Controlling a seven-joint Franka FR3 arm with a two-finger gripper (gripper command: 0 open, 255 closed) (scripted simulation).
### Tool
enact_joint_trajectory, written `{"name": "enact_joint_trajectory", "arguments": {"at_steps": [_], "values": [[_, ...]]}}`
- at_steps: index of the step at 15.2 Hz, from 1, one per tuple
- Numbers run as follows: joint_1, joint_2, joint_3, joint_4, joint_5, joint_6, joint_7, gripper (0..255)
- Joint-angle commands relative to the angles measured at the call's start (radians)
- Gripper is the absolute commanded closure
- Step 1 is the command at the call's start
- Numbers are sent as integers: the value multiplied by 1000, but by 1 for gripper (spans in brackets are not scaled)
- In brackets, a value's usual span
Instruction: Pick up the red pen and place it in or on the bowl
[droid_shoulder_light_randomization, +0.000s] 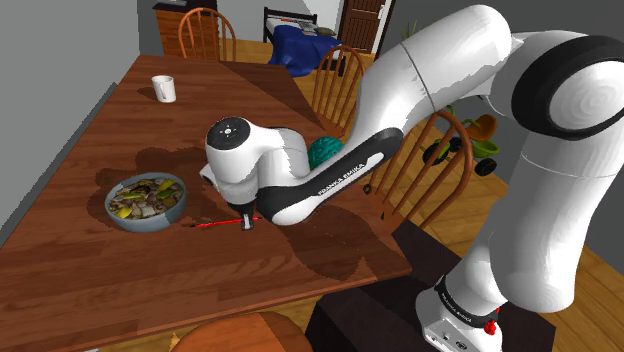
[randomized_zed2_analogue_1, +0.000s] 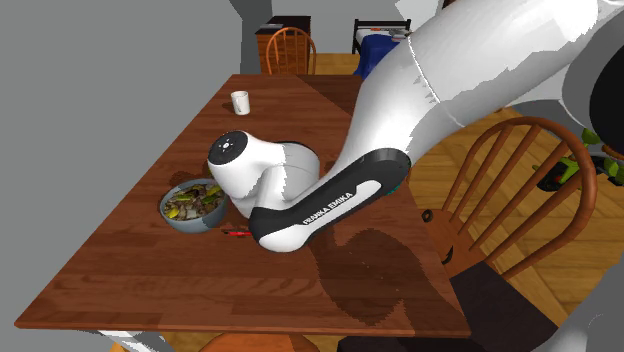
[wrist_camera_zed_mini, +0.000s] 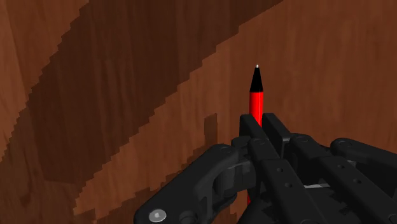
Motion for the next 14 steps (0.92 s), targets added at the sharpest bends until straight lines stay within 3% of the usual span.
{"name": "enact_joint_trajectory", "arguments": {"at_steps": [1, 14], "values": [[-3, -18, 6, 5, 16, -19, -15, 255], [-16, -122, 30, 52, 106, -147, -107, 255]]}}
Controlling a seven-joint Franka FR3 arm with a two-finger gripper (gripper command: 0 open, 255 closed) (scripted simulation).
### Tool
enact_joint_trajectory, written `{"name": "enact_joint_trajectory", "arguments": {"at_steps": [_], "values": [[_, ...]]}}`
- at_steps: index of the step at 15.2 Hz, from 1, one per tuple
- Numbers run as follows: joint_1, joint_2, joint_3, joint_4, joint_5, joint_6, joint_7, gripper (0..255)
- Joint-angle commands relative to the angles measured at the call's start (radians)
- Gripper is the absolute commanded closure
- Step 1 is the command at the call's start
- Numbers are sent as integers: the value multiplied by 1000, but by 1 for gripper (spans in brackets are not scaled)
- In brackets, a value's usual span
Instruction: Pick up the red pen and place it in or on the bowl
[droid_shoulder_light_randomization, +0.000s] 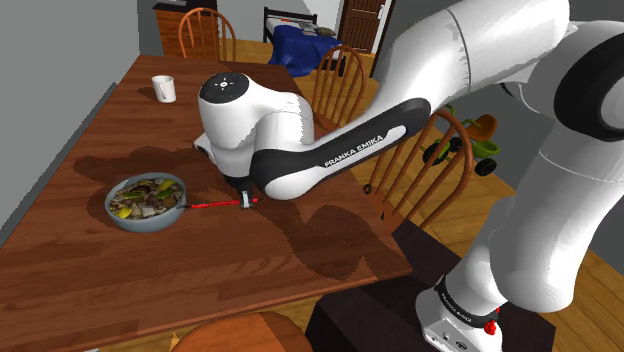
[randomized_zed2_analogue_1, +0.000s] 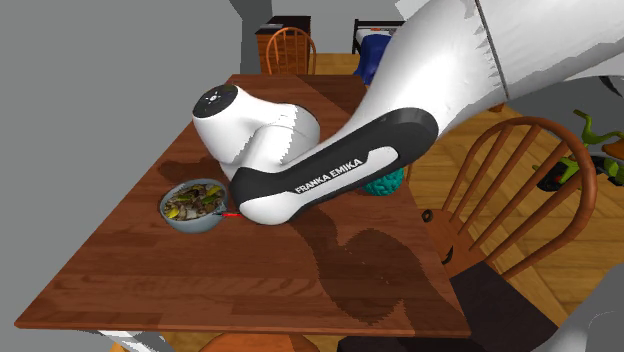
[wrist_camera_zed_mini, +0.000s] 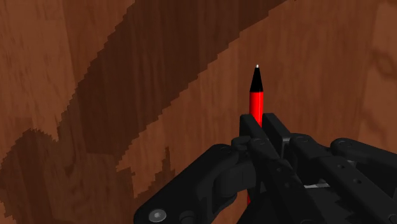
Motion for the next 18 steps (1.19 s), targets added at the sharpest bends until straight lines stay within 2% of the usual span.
{"name": "enact_joint_trajectory", "arguments": {"at_steps": [1, 11, 18], "values": [[-2, -16, 2, 6, 13, -19, -13, 255], [-4, -73, 11, 68, 61, -124, -70, 255], [61, 221, 7, 487, -15, -278, -59, 255]]}}
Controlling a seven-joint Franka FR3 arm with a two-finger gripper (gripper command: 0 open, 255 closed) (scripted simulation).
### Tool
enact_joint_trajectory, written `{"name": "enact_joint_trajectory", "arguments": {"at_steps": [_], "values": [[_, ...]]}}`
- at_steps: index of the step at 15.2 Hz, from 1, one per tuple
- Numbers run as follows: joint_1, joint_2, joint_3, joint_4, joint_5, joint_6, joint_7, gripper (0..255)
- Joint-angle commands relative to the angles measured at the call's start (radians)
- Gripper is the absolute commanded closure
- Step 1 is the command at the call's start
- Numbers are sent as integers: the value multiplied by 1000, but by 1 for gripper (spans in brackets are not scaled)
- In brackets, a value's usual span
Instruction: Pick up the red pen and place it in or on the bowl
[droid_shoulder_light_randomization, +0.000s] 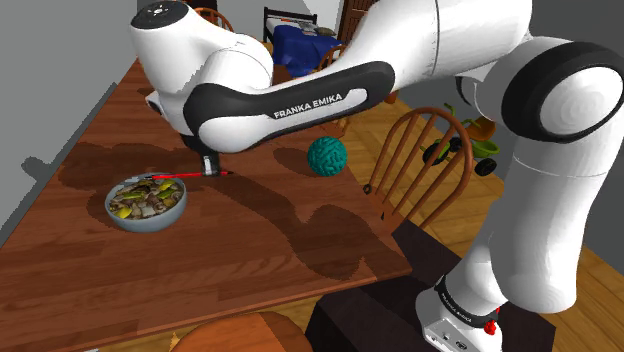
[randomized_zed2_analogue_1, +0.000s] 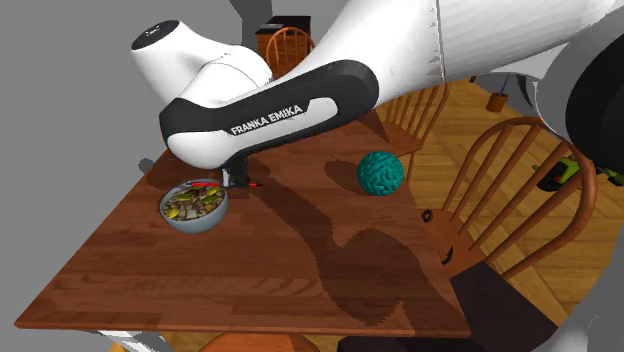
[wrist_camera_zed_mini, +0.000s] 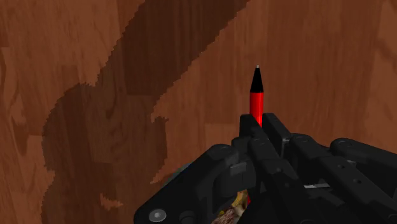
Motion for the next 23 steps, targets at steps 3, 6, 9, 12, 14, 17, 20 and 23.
{"name": "enact_joint_trajectory", "arguments": {"at_steps": [3, 6, 9, 12, 14, 17, 20, 23], "values": [[62, 199, -14, 299, -42, -109, -12, 255], [129, 383, -34, 610, -66, -229, -52, 255], [190, 547, -58, 890, -79, -329, -99, 255], [175, 527, -55, 812, -79, -278, -78, 255], [168, 519, -53, 772, -80, -248, -66, 255], [159, 513, -52, 721, -83, -207, -50, 255], [152, 512, -52, 679, -86, -170, -35, 255], [146, 516, -54, 644, -90, -135, -22, 255]]}}
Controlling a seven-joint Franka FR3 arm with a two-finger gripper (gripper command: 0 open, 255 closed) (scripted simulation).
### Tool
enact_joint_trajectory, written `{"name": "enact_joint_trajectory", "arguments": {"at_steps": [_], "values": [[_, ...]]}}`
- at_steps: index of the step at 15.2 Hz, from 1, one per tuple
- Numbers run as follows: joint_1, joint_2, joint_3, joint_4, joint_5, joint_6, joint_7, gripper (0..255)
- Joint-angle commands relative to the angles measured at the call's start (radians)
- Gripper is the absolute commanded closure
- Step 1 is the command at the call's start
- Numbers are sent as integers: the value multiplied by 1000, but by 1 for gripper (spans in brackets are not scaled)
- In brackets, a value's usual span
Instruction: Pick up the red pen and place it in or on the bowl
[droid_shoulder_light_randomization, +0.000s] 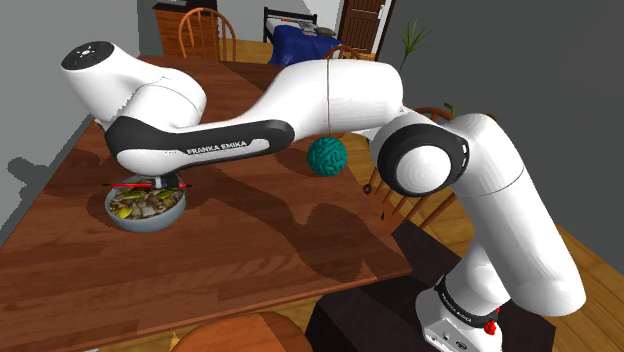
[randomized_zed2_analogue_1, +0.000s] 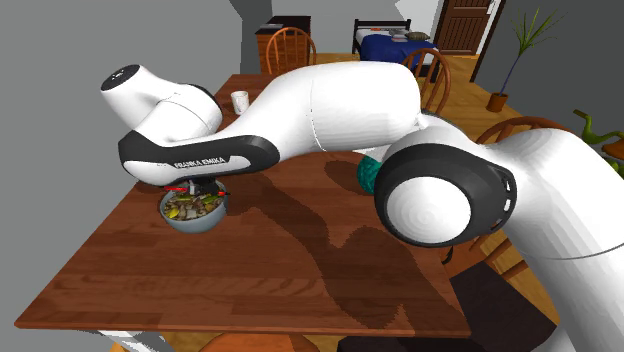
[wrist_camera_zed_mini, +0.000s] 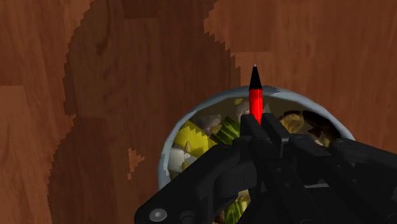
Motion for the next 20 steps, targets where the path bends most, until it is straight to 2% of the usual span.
{"name": "enact_joint_trajectory", "arguments": {"at_steps": [1, 9, 10, 15, 19, 20], "values": [[-5, 3, -1, -31, -4, 32, 12, 255], [-5, 3, -1, -32, -4, 32, 12, 255], [-5, 3, -1, -32, -4, 32, 12, 0], [-5, 3, -1, -32, -4, 32, 12, 0], [30, -6, 4, 75, 6, -80, -10, 0], [30, -6, 4, 75, 6, -80, -10, 0]]}}
